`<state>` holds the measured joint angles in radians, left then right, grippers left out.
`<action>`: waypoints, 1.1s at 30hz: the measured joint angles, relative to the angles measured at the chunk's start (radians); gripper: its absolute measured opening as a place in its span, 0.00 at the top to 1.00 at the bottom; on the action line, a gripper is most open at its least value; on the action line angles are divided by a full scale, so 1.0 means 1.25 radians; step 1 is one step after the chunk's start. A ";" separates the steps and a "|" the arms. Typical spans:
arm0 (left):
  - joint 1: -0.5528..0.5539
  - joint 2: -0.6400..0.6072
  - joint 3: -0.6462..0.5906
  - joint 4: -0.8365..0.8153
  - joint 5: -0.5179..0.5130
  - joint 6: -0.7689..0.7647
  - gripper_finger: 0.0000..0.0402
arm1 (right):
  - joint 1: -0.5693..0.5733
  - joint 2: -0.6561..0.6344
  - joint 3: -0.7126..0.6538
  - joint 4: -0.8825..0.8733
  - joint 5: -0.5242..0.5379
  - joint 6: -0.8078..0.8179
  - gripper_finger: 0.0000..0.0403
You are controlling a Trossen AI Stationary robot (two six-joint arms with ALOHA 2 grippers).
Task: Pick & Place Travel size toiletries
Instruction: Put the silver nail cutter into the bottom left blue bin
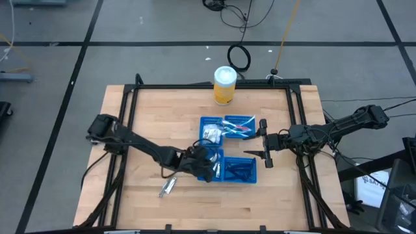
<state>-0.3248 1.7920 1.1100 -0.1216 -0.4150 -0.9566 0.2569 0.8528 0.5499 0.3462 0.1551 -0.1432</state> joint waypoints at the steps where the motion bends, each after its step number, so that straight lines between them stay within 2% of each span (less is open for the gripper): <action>1: 0.004 0.016 0.000 0.012 0.015 -0.012 0.91 | 0.000 0.000 0.000 0.000 0.000 0.000 0.48; 8: 0.014 0.076 0.000 0.035 0.080 -0.062 0.89 | 0.000 0.000 0.000 0.000 0.000 0.000 0.48; 17: 0.013 0.078 0.000 0.055 0.082 -0.037 0.89 | 0.000 0.000 0.000 0.000 0.000 0.000 0.48; 27: 0.013 0.078 0.000 0.053 0.083 -0.028 0.62 | 0.000 0.000 0.000 0.000 0.000 -0.001 0.48; 33: 0.014 0.078 0.000 0.054 0.083 0.033 0.49 | 0.000 0.000 0.000 0.000 0.000 -0.001 0.48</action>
<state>-0.3075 1.8896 1.1103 -0.0544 -0.3115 -0.9153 0.2567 0.8528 0.5499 0.3458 0.1551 -0.1440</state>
